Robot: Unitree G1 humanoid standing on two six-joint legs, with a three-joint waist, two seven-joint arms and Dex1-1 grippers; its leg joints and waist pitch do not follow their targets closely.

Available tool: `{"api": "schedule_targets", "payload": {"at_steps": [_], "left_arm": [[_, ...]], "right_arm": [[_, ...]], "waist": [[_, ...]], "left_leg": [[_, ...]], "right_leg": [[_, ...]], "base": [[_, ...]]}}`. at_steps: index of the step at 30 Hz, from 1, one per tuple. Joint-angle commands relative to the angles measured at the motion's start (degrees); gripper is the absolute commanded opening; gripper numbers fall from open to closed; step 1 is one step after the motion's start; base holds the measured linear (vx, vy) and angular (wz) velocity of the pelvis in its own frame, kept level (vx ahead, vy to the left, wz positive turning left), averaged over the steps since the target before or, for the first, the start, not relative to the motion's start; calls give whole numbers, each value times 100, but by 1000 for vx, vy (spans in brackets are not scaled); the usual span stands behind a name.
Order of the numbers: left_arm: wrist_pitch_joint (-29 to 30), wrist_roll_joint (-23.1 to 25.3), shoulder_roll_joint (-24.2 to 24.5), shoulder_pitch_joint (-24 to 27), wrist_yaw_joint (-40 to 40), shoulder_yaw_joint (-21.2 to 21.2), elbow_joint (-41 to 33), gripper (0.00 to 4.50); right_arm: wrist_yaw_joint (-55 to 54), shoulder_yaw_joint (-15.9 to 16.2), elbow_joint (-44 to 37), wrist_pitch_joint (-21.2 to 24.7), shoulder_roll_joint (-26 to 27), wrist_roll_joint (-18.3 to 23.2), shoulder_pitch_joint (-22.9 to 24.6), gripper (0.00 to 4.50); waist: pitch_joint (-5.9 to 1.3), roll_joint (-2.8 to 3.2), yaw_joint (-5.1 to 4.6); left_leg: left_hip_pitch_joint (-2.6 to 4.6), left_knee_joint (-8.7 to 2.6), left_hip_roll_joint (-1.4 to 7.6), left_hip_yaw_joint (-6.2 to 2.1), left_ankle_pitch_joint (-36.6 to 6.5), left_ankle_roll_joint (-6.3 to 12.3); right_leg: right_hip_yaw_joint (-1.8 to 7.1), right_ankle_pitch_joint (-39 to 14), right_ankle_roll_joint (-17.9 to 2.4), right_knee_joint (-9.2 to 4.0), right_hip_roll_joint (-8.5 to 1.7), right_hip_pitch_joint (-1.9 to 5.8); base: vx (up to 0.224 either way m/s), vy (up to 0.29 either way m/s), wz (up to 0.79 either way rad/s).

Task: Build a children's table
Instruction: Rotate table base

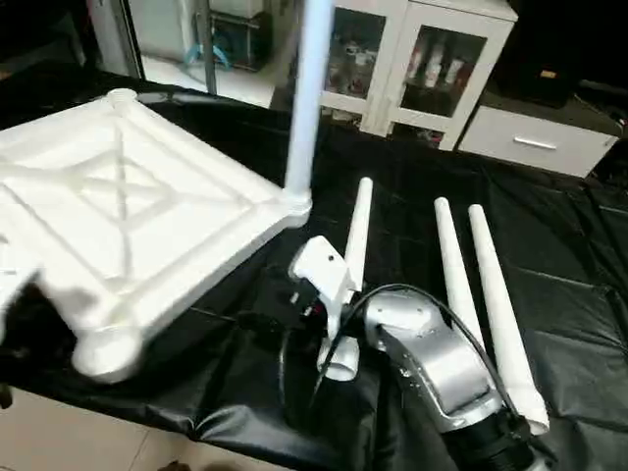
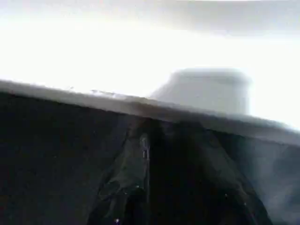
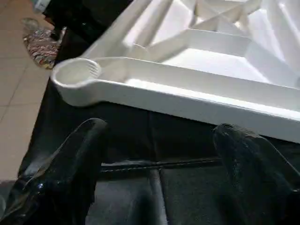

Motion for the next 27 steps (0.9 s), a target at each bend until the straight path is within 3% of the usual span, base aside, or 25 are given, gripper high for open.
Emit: {"api": "schedule_targets", "payload": {"at_steps": [1, 13, 16, 21, 24, 26, 27], "left_arm": [[120, -102, -50, -101, -82, -139, -219, 123], [260, -283, -567, -542, -71, -947, -736, 123], [305, -323, -949, -791, -6, -1453, -859, 123], [232, -270, -1217, -945, 90, -1755, -838, 123], [202, -277, -1615, -1107, 283, -1970, -877, 123], [202, -277, -1615, -1107, 283, -1970, -877, 123], [269, -300, -1695, -1121, 323, -2037, -1025, 123]], "right_arm": [[25, -3, -100, 46, -84, -23, 40, 389], [-905, -389, 466, -134, 154, -453, -175, 389], [-1145, -545, 634, -165, 182, -534, -263, 389], [-1344, -629, 673, -113, 189, -603, -282, 389], [-1780, -813, 594, 194, 249, -713, -291, 389], [-1780, -813, 594, 194, 249, -713, -291, 389], [-2210, -1045, 412, 655, 349, -794, -281, 389]], "waist": [[-292, 185, -16], [-306, 170, -19], [-319, 168, -17], [-335, 151, -31], [-336, 141, -49], [-345, 139, -29], [-333, 123, -47]], "left_leg": [[37, -480, 3, 14, -1709, -114], [39, -456, -19, 27, -1616, -194], [62, -437, -20, 43, -1516, -194], [-16, -422, -40, 39, -1239, -163], [-11, -408, -40, 45, -1188, -159], [24, -386, -43, 64, -1136, -160], [-4, -401, -48, 57, -1093, -170]], "right_leg": [[222, -1446, -867, -395, -207, 221], [222, -1431, -843, -396, -193, 234], [225, -1334, -843, -401, -185, 220], [239, -1151, -825, -365, -184, 291], [250, -1174, -808, -369, -174, 291], [257, -1053, -851, -366, -162, 266], [259, -1032, -836, -355, -146, 291]], "base": [[0, 0, 0], [0, 0, 0], [0, 0, 0], [0, 0, 0], [0, 0, 0], [0, 0, 0], [0, 0, 0]]}}
